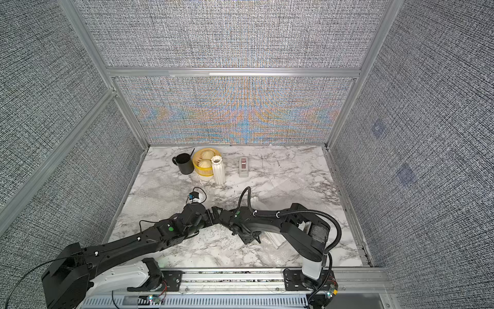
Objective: Wrap vases in bubble wrap
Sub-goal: Wrap the vase in bubble wrap.
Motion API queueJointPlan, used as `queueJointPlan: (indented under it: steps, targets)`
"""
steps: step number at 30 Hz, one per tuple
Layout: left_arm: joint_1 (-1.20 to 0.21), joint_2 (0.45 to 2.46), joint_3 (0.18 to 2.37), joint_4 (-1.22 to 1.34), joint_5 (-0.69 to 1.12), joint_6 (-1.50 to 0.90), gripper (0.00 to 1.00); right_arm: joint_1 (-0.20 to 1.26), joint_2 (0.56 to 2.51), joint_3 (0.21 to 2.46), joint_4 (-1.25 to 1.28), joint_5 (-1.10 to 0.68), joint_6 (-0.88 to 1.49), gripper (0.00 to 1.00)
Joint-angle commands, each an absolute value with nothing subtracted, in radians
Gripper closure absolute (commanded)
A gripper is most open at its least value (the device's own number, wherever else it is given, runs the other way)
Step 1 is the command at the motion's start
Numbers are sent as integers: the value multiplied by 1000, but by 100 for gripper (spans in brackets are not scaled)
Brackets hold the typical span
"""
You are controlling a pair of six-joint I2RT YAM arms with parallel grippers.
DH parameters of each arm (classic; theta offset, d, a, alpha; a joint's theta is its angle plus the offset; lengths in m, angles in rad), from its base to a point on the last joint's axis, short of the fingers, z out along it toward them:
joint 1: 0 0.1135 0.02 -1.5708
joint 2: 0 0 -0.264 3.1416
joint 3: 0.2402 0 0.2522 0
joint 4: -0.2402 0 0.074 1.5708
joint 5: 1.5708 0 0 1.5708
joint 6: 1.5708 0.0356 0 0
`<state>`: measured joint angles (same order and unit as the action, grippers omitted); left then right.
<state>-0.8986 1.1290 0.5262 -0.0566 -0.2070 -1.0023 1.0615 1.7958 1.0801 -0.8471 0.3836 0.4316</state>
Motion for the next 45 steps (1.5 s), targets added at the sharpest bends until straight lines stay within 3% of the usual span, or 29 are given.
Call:
queueJointPlan:
  steps: [1, 5, 22, 35, 45]
  targets:
    - [-899, 1119, 531, -50, -206, -998, 1, 1061, 1772, 1093, -809, 369, 410, 92]
    - [-899, 1098, 522, -58, -228, -1008, 1, 1061, 1754, 1117, -810, 341, 394, 100]
    - [-897, 1005, 511, -107, -224, -1009, 1, 1051, 1723, 1224, -832, 175, 360, 100]
    - [-896, 1221, 642, -37, -83, -978, 1, 972, 1586, 1165, -842, 91, 365, 100]
    - [-896, 1409, 752, 31, -3, -958, 8, 889, 1487, 1112, -863, 47, 349, 100]
